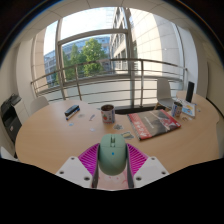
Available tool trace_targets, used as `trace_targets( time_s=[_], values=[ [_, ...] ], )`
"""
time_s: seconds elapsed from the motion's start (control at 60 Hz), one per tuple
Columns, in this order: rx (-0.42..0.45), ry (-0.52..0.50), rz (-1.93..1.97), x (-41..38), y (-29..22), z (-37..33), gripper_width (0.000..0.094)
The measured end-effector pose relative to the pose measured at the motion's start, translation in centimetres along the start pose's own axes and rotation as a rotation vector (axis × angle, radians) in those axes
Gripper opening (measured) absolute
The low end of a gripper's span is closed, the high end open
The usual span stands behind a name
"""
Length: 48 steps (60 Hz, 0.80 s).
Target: Arrange mouse
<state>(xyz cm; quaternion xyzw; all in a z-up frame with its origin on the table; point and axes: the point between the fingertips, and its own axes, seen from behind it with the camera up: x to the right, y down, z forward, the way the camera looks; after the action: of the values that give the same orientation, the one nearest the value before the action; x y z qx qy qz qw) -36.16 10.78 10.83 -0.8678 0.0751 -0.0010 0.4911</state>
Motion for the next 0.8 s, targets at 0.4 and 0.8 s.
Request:
trace_targets(
  time_s=[0.4,0.8],
  values=[
    [-0.187,-0.045,-0.068,3.8,10.2,2.8,0.0728],
    [-0.03,0.034,-0.118,2.2,2.9,-13.6,0.085]
  ],
)
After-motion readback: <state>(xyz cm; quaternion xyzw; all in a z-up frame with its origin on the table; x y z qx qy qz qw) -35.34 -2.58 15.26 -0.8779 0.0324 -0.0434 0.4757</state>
